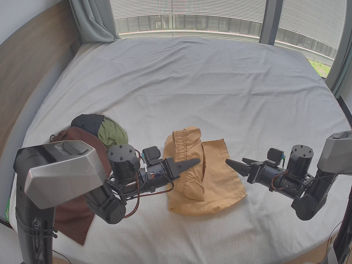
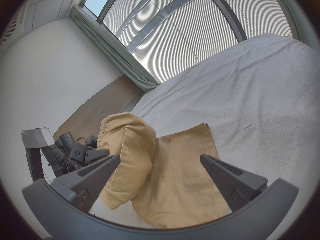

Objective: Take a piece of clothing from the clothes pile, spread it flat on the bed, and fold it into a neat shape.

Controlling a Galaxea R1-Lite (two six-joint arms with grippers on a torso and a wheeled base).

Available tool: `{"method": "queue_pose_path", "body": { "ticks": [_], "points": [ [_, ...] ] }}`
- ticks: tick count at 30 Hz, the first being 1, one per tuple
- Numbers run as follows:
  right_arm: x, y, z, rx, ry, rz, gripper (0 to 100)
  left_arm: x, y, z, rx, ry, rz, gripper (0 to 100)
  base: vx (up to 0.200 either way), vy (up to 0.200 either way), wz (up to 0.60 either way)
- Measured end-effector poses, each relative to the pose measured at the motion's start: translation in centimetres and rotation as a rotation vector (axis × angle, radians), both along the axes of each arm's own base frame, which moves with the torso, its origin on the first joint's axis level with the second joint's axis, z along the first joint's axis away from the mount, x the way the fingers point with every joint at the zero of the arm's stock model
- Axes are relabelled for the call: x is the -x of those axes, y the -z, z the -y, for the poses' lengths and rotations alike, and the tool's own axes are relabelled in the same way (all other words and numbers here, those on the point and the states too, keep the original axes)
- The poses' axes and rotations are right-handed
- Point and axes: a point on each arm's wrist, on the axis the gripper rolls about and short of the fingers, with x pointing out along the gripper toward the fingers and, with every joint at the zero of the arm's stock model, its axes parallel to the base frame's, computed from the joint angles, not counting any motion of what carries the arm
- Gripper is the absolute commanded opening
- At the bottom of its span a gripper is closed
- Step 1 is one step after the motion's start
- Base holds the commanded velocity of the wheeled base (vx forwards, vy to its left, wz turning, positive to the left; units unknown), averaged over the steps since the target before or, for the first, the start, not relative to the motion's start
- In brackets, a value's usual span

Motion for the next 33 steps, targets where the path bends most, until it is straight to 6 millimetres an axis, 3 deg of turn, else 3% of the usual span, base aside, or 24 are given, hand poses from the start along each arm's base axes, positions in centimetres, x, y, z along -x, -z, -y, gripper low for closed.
{"method": "queue_pose_path", "body": {
  "ticks": [10, 26, 27, 33],
  "points": [
    [-0.5, -0.4, 0.4, -0.007, 0.016, 0.020, 100, -0.5, 2.2, 2.8, 0.001, -0.026, 0.001, 0, 0.000, 0.000, 0.00],
    [-0.5, -0.5, 0.4, -0.008, 0.015, 0.023, 100, -1.4, 4.1, 3.5, -0.013, -0.051, -0.018, 0, 0.000, 0.000, 0.00],
    [-0.5, -0.5, 0.4, -0.009, 0.015, 0.024, 100, -1.5, 4.1, 3.5, -0.014, -0.051, -0.019, 100, 0.000, 0.000, 0.00],
    [-0.5, -0.4, 0.4, -0.008, 0.015, 0.022, 100, -1.6, 4.1, 3.7, -0.010, -0.050, -0.014, 100, 0.000, 0.000, 0.00]
  ]
}}
